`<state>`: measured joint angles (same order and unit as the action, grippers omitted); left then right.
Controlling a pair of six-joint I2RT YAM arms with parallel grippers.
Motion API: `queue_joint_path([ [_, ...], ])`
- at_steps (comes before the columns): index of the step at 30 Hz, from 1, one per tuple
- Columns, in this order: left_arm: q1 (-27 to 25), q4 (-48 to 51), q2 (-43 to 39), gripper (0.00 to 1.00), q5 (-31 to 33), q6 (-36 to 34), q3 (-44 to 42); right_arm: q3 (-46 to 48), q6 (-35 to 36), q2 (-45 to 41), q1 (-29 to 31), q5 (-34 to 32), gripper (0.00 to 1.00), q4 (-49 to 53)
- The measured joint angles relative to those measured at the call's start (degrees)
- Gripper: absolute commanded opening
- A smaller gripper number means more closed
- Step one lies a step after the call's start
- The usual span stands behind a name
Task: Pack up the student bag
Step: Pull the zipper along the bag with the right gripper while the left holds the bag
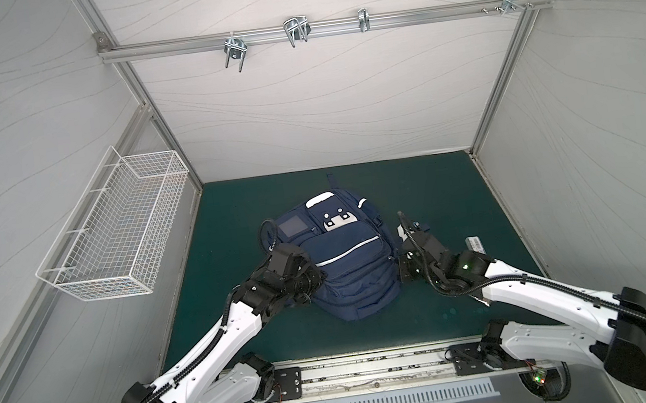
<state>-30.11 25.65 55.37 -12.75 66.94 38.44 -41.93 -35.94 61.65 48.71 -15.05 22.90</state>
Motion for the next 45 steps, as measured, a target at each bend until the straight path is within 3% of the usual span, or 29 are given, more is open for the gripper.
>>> queue_joint_path([
  [7,15.6,1.7,0.7,0.00,-11.9,-5.1,0.0,0.0,1.9,-0.9,-0.2,5.3,0.00,-2.6],
  [13,22.3,6.0,9.5,0.00,-17.0,-10.4,5.0,0.0,0.7,-2.6,7.8,1.3,0.00,-2.0],
  [17,21.6,6.5,11.7,0.40,-15.1,-10.8,6.9,-0.7,-1.7,-1.6,14.2,-3.4,0.00,-0.3],
  [20,17.6,6.9,8.7,0.57,-9.6,-9.3,6.9,-1.8,-3.0,0.0,17.0,-4.3,0.00,0.0],
  [21,15.3,7.1,7.0,0.69,-7.7,-8.5,6.8,-2.2,-3.4,0.6,17.7,-4.2,0.00,0.0],
  [23,10.3,7.2,3.1,0.75,-4.8,-6.5,6.0,-3.1,-4.0,1.8,18.6,-4.2,0.00,-0.1],
  [29,-3.0,6.9,-2.3,0.68,0.3,0.9,2.7,-6.6,-5.2,5.6,22.8,-4.3,0.00,-0.7],
  [37,-9.9,3.7,6.6,0.59,2.3,5.4,4.5,-8.5,-5.4,7.0,25.7,-5.3,0.00,-1.0],
  [40,-10.8,3.3,8.8,0.47,3.1,6.4,5.8,-8.5,-5.8,7.0,26.2,-6.0,0.00,-0.9],
  [45,-10.9,2.8,10.7,0.15,3.6,7.4,7.0,-8.5,-6.2,7.0,26.7,-7.2,0.00,-0.6],
])
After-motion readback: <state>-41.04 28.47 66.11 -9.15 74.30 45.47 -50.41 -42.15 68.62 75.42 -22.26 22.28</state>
